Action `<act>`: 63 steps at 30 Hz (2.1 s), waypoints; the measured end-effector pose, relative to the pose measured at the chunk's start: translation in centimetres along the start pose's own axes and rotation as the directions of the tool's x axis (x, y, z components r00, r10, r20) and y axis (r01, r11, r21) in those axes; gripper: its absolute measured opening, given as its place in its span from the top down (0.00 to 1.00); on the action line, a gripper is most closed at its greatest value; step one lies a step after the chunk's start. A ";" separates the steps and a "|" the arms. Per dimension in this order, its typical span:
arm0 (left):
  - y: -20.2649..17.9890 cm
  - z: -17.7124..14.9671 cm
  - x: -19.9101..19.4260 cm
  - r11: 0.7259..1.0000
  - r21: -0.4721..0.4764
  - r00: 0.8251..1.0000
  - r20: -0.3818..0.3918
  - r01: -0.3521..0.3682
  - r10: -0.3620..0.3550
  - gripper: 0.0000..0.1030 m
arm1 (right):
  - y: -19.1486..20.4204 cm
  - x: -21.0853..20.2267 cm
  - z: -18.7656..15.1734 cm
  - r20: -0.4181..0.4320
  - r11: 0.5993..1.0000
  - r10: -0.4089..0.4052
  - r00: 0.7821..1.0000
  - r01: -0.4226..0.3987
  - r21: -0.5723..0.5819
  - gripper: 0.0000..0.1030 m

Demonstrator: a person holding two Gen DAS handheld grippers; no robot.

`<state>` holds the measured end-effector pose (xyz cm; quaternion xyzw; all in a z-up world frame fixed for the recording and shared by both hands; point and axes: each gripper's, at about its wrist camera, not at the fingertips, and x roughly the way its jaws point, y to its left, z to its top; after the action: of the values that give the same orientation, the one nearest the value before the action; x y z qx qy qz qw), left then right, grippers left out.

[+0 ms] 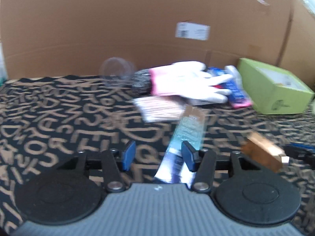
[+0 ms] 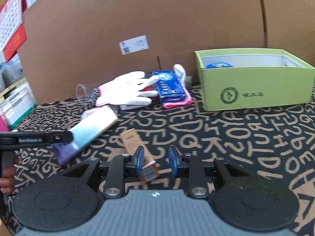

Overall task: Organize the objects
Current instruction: 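Grasp the VIVX box with the left tool while the right grasps a small copper box, then lift the VIVX box with the left tool while the right lifts the copper box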

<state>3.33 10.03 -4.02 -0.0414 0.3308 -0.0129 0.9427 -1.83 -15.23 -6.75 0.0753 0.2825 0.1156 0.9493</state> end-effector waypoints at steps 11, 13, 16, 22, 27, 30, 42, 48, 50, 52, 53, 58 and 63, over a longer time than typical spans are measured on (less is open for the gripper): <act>-3.6 -0.2 0.0 0.984 0.157 0.997 0.010 0.080 -0.083 0.35 | 1.6 1.0 -0.1 -0.027 0.997 0.060 0.998 -0.061 -0.051 0.70; -4.0 -0.2 0.6 0.983 0.161 0.996 -0.007 0.087 -0.087 0.35 | 1.9 0.8 -0.3 -0.049 0.992 0.107 0.993 -0.110 -0.059 0.70; -3.9 -0.5 1.3 0.986 0.140 0.996 -0.030 0.092 -0.089 0.37 | 2.2 0.5 -0.4 -0.076 0.982 0.171 0.982 -0.177 -0.067 0.70; -3.9 -1.2 1.4 0.982 0.122 0.987 -0.090 0.147 -0.136 0.61 | 2.2 1.1 0.3 -0.031 0.993 0.108 0.994 -0.109 -0.048 0.70; -4.9 -2.0 0.6 0.975 0.170 0.988 -0.086 0.140 -0.127 0.61 | 4.5 1.8 -0.1 -0.046 0.978 0.153 0.987 -0.158 -0.139 0.67; -4.7 -2.0 0.4 0.977 0.154 0.987 -0.089 0.145 -0.133 0.60 | 5.0 1.7 0.0 -0.047 0.974 0.170 0.984 -0.175 -0.146 0.67; -3.6 -1.9 -0.1 0.983 0.123 0.989 -0.081 0.137 -0.127 0.52 | 6.7 3.1 -0.3 -0.089 0.966 0.180 0.980 -0.194 -0.171 0.62; -3.5 -2.0 -0.2 0.982 0.105 0.985 -0.089 0.159 -0.150 0.59 | 5.3 2.8 0.0 -0.036 0.985 0.105 0.994 -0.109 -0.133 0.74; -3.7 -1.9 -0.2 0.976 0.101 0.978 -0.096 0.194 -0.184 0.60 | 4.6 2.2 0.3 0.007 0.989 0.008 1.000 -0.006 -0.146 0.74; -4.2 -1.9 -0.1 0.970 0.092 0.971 -0.106 0.225 -0.215 0.60 | 4.0 2.0 0.4 0.027 0.982 -0.084 0.996 0.088 -0.170 0.74; -4.6 -2.0 -0.1 0.969 0.098 0.971 -0.104 0.227 -0.216 0.60 | 4.0 2.0 0.4 0.033 0.974 -0.116 0.993 0.120 -0.192 0.74; -5.2 -2.1 -0.1 0.971 0.116 0.975 -0.098 0.211 -0.200 0.60 | 4.5 1.5 -0.2 0.015 0.980 -0.003 1.000 0.006 -0.198 0.72; -4.5 -2.1 -0.4 0.975 0.105 0.978 -0.096 0.196 -0.187 0.60 | 4.4 1.2 0.1 -0.007 0.986 0.083 0.997 -0.083 -0.147 0.72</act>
<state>1.75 5.45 -5.04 -0.0185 0.3640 -0.1244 0.9229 -1.55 -10.66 -6.37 0.0167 0.2704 0.1758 0.9464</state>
